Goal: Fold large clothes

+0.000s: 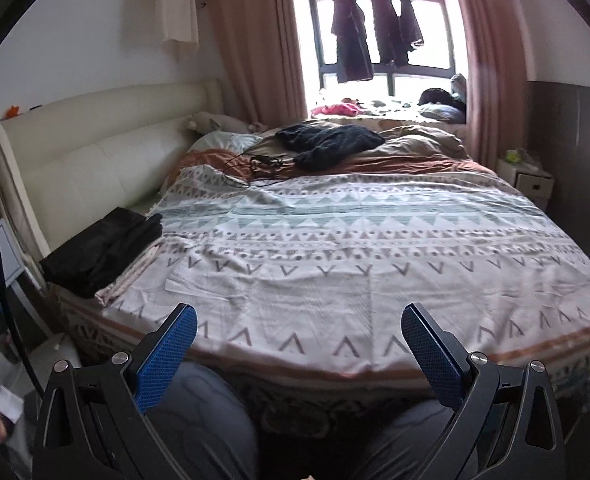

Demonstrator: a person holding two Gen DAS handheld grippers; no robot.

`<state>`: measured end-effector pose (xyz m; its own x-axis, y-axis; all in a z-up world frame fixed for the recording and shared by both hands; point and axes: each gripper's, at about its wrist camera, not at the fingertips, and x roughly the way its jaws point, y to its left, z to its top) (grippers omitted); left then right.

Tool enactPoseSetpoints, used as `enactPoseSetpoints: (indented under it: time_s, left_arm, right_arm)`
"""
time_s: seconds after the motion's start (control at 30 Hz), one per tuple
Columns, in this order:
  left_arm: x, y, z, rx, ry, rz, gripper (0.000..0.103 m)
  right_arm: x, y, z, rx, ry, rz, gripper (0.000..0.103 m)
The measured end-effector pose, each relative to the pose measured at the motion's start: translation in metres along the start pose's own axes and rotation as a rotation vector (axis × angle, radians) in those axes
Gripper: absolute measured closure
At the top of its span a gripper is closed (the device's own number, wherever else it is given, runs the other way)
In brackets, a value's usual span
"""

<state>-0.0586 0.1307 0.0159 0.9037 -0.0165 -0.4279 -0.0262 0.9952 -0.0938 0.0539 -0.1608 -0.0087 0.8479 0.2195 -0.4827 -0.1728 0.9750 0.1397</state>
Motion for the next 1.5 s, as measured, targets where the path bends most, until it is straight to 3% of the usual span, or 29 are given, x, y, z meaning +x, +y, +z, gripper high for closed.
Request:
enactPoseSetpoints:
  time_s: [0.37, 0.7, 1.5]
  left_arm:
    - [-0.031, -0.040, -0.022, 0.049, -0.053, -0.031, 0.000]
    - [-0.033, -0.054, -0.035, 0.056, -0.058, -0.065, 0.000]
    - [-0.035, -0.058, -0.037, 0.060, -0.057, -0.060, 0.000]
  right_arm:
    - [-0.059, -0.035, -0.042, 0.041, -0.043, -0.039, 0.001]
    - [-0.075, -0.058, -0.075, 0.075, -0.037, -0.090, 0.001]
    - [-0.078, -0.069, -0.072, 0.124, -0.072, -0.157, 0.001]
